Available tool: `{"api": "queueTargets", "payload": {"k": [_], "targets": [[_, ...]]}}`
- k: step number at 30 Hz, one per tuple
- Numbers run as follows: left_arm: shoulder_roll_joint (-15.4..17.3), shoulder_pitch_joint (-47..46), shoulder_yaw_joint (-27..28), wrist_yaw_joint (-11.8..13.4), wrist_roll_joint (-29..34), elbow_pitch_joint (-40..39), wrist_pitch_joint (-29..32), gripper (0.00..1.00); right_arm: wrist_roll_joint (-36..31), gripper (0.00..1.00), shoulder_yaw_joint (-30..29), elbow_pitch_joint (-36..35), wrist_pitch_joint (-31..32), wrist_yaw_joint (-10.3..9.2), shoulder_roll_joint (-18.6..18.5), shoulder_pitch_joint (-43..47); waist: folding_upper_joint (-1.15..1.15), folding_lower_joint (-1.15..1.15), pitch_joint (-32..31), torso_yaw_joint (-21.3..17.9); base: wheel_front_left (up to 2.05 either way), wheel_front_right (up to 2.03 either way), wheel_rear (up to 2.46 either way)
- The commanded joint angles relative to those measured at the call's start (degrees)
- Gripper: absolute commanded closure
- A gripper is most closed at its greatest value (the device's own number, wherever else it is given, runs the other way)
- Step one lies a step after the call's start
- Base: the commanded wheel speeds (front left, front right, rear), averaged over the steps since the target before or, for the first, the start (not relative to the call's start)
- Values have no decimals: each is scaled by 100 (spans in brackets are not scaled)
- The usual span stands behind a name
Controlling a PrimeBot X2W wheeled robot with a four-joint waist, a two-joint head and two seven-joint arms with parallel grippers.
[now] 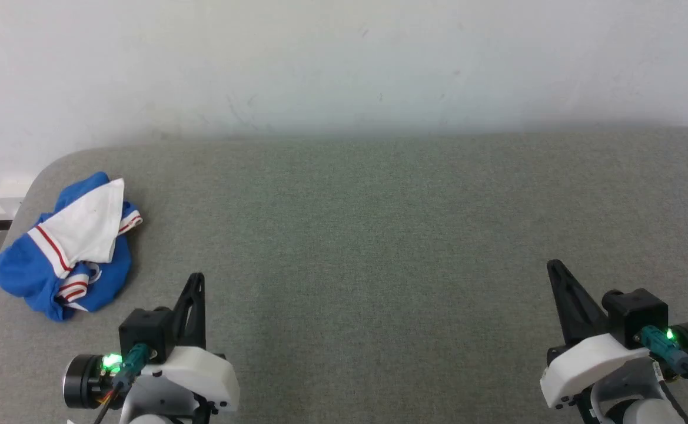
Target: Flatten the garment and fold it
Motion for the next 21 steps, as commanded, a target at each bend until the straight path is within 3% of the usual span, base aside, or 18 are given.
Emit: {"api": "queueTargets", "payload": {"k": [1,2,21], "targets": [[-10,-63,25,-4,37,-28,-1,100,-46,100,-1,-32,3,-11,23,-84,0,0,0,0,0,0,0],[0,0,0,0,0,0,0,0,0,0,0,0,0,0,0,0,0,0,0,0,0,0,0],[-1,25,-36,94,-113,11,-170,0,59,0,-108,-8,-169,0,-1,10,0,0,2,29,0,0,0]]}}
